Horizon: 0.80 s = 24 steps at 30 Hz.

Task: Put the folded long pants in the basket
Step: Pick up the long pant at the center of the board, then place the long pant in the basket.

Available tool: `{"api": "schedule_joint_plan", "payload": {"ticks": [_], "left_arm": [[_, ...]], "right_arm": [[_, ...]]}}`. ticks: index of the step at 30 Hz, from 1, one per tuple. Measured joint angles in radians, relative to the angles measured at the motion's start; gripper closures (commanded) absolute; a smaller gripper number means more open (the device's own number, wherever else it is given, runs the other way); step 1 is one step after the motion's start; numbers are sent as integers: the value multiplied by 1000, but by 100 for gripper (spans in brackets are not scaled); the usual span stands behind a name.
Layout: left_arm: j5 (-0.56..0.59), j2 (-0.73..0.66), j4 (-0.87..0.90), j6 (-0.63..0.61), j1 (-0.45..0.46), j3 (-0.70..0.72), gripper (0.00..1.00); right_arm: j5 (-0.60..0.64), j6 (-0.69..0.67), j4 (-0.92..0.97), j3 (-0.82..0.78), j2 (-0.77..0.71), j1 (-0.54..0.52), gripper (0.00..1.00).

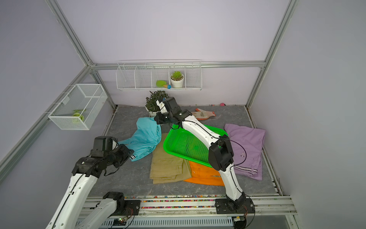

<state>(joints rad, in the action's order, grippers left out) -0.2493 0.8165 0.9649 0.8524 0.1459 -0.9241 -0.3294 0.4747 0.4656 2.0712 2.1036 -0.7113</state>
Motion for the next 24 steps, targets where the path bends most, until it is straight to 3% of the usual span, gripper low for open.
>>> {"api": "schedule_joint_plan", "payload": {"ticks": [5, 12, 19, 24], "left_arm": [[-83, 11, 39, -61, 0, -127, 100], [-266, 94, -44, -105, 12, -205, 100], [-302, 386, -152, -149, 172, -373, 100], [-327, 602, -189, -201, 223, -516, 100]], "right_arm": [[24, -19, 26, -136, -236, 35, 100], [64, -15, 21, -443, -579, 199, 100], [106, 26, 32, -667, -814, 380, 100], [155, 41, 50, -767, -904, 467, 100]]}}
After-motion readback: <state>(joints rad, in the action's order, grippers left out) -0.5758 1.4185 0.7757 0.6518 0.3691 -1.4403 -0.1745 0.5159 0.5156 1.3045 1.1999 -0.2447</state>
